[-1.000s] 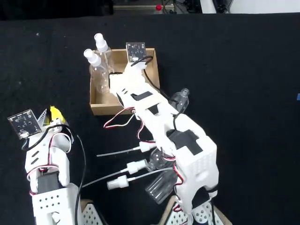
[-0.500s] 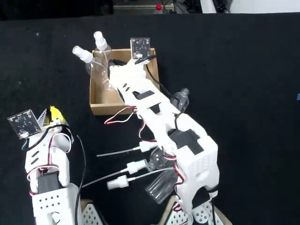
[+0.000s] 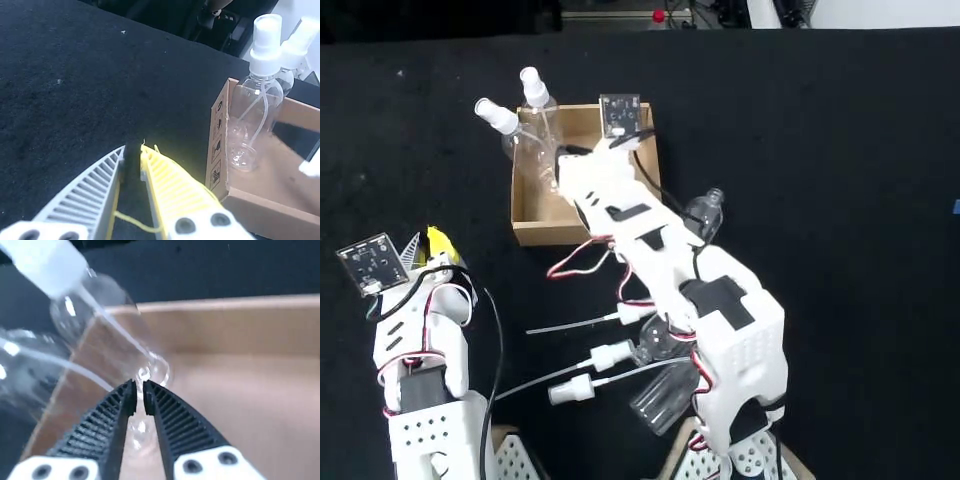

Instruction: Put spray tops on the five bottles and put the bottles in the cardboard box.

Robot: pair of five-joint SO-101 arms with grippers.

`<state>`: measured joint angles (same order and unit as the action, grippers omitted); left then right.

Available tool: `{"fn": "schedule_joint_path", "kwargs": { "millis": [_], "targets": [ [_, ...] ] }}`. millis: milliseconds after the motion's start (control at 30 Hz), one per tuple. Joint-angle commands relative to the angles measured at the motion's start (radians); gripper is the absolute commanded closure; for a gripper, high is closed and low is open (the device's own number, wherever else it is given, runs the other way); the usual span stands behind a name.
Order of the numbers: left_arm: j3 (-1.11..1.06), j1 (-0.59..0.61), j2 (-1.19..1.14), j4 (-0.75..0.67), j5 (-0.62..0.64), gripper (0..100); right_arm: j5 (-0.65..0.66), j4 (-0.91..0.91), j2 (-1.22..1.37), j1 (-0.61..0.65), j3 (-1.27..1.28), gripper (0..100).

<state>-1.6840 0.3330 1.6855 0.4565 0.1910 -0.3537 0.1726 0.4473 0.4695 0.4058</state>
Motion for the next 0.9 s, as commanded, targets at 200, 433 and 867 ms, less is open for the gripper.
{"fn": "schedule_joint_path", "kwargs": {
  "millis": [200, 433, 867],
  "targets": [
    [-0.024, 0.008, 0.015, 0.002, 0.006, 96, -0.008, -0.031, -0.09, -0.018, -0.001, 98.8],
    [-0.024, 0.008, 0.015, 0.002, 0.006, 96, -0.009, -0.087, -0.088, -0.017, -0.041, 98.8],
    [-0.024, 0.008, 0.015, 0.002, 0.006, 96, -0.009, -0.092, -0.035, 0.009, -0.111, 98.8]
  ]
}}
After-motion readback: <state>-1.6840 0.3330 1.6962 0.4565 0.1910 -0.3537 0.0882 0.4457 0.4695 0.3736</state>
